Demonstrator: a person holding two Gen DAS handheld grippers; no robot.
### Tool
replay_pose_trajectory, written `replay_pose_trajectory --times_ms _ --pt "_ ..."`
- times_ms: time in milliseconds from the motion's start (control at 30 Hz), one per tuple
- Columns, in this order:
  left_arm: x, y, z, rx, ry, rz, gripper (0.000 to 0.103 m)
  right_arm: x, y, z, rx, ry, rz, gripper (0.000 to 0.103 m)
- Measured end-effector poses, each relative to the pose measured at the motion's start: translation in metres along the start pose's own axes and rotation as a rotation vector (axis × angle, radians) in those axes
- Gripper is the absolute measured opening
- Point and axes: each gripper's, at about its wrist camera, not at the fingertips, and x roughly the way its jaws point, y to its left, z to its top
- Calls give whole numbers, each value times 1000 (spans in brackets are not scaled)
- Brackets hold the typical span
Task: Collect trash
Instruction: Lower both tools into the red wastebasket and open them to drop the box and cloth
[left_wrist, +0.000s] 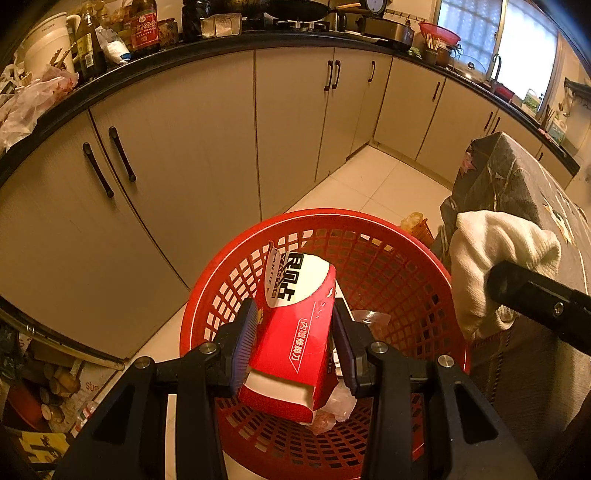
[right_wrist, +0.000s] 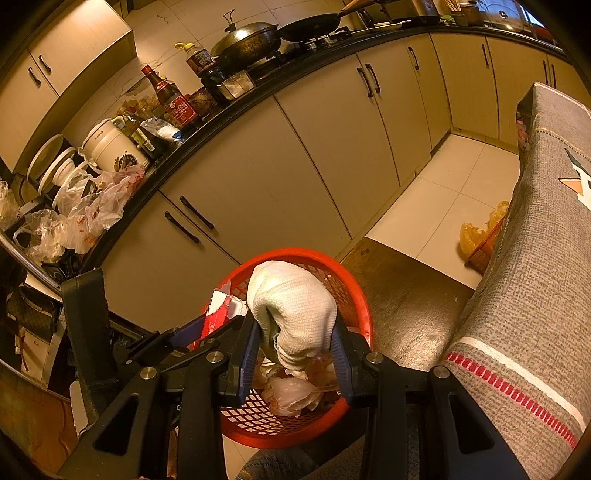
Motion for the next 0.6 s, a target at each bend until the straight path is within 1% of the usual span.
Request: replay_pose_trajectory --times_ms 433,567,600 --pt "2 0 -1 -4 -2 0 39 0 0 0 2 -2 2 41" --pt "0 -2 -2 -3 -2 -7 45 -1 2 1 3 -5 11 42" --pt "-2 -3 -3 -1 -3 -8 46 -2 3 1 2 -7 18 44"
